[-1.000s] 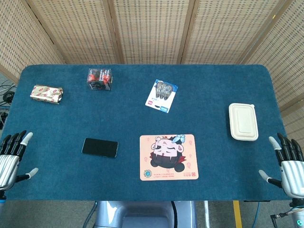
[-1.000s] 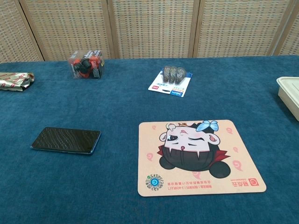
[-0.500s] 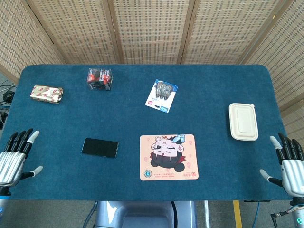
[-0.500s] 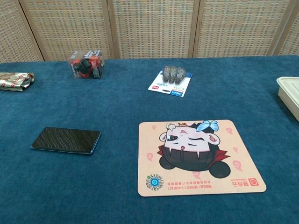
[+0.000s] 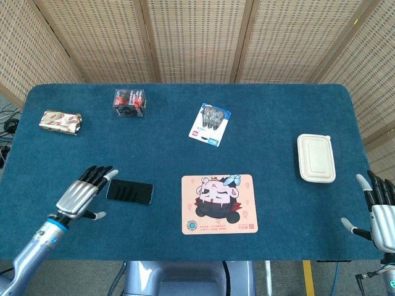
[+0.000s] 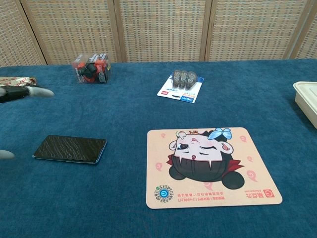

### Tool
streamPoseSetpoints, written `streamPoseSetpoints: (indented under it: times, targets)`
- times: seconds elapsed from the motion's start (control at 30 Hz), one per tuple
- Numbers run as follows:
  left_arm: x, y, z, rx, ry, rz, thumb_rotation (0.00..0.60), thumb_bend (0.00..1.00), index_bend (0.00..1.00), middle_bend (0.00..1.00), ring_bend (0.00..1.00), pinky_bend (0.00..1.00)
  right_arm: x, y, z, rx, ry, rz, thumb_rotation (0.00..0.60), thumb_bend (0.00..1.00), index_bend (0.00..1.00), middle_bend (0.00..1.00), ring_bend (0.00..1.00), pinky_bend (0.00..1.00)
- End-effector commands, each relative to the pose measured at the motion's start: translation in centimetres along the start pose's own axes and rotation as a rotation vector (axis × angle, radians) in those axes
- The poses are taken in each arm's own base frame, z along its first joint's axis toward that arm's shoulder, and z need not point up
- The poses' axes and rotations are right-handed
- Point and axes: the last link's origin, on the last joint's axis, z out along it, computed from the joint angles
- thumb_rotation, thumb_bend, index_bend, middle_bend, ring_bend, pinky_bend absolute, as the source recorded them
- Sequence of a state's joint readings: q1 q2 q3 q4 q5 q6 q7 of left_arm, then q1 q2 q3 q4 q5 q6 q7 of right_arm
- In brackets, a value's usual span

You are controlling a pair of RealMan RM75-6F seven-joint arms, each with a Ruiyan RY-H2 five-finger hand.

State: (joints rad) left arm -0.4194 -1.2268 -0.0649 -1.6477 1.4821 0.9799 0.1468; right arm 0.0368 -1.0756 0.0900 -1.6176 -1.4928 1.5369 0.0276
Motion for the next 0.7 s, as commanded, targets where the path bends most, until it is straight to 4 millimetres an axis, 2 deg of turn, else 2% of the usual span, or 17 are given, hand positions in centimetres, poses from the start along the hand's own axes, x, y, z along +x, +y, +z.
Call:
streamPoseSetpoints:
  times: [0.03, 0.27, 0.4, 0.7]
  targets:
    - [-0.9, 3.9, 5.2, -0.048, -0.084, 0.016, 0.6, 0.0, 0.09, 0.0, 0.0, 0.0, 0.1, 0.2, 0.1, -0.005, 0.001, 0.005, 0.6, 0.0, 0.0, 0.0, 0.0, 0.0]
    - [-2.2, 7.0, 9.2, -0.039, -0.155, 0.039, 0.6, 0.0, 0.12, 0.0, 0.0, 0.0, 0.0, 0.2, 0.1, -0.001, -0.012, 0.01, 0.6, 0.0, 0.0, 0.0, 0.0, 0.0]
    - [-2.6, 8.4, 11.0, -0.025, -0.176, 0.067, 0.6, 0.01, 0.18, 0.0, 0.0, 0.0, -0.2, 0.2, 0.2, 0.001, -0.024, 0.011, 0.6, 0.0, 0.0, 0.0, 0.0, 0.0]
    - [-3.7, 9.7, 12.7, 0.022, -0.195, 0.078, 0.6, 0.02, 0.21, 0.0, 0.0, 0.0, -0.2, 0.5, 0.3, -0.006, -0.027, 0.019, 0.6, 0.0, 0.0, 0.0, 0.0, 0.0]
